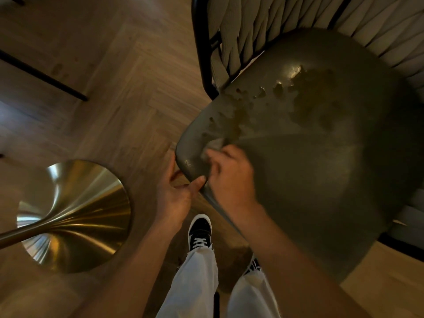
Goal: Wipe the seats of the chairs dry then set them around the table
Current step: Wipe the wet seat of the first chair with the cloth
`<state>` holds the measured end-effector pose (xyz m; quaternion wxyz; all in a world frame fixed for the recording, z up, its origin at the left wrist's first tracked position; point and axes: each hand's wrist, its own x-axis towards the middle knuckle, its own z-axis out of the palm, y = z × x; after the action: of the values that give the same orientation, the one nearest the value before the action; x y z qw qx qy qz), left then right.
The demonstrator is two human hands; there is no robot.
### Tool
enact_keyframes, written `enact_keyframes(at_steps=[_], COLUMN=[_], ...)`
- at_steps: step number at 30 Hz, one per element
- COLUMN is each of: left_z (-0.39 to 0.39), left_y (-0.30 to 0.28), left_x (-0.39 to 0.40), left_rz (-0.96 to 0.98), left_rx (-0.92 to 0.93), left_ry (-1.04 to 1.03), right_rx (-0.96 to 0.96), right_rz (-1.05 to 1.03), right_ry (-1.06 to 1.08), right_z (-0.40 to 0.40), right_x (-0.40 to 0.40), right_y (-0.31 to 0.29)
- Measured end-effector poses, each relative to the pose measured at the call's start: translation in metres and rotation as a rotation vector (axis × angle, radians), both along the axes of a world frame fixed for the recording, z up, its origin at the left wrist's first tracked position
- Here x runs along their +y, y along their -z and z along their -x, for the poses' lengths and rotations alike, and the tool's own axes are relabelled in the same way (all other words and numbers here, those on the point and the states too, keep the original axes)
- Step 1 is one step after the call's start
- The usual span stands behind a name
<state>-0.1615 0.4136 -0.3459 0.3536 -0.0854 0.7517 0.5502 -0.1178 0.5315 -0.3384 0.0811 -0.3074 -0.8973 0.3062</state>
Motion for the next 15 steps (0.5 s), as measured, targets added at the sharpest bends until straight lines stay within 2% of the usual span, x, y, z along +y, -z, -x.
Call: enact_keyframes(at_steps=[4,7,11,15], left_z=[-0.002,-0.007,-0.003,0.011], left_y=[0.002,0.002,-0.005,-0.011], left_x=[-0.007,-0.011,-0.007,-0.001], left_rz=[0.068,0.11,0.003,0.01], left_rx=[-0.092,-0.081,-0.115,-0.049], left_ry=[-0.05,0.048,-0.016,-0.025], right_rx=[-0.061,-0.103,-0.05,-0.003], right_rz=[-0.003,-0.054,-0.15,-0.185], right_ry=[-0.308,-0.365,-0.342,-0.089], right_z=[0.03,0.035,0.024,-0.001], right_x=[-0.043,-0.047,-0.031,0.016], right_y=[0.0,-0.003,-0.002,0.005])
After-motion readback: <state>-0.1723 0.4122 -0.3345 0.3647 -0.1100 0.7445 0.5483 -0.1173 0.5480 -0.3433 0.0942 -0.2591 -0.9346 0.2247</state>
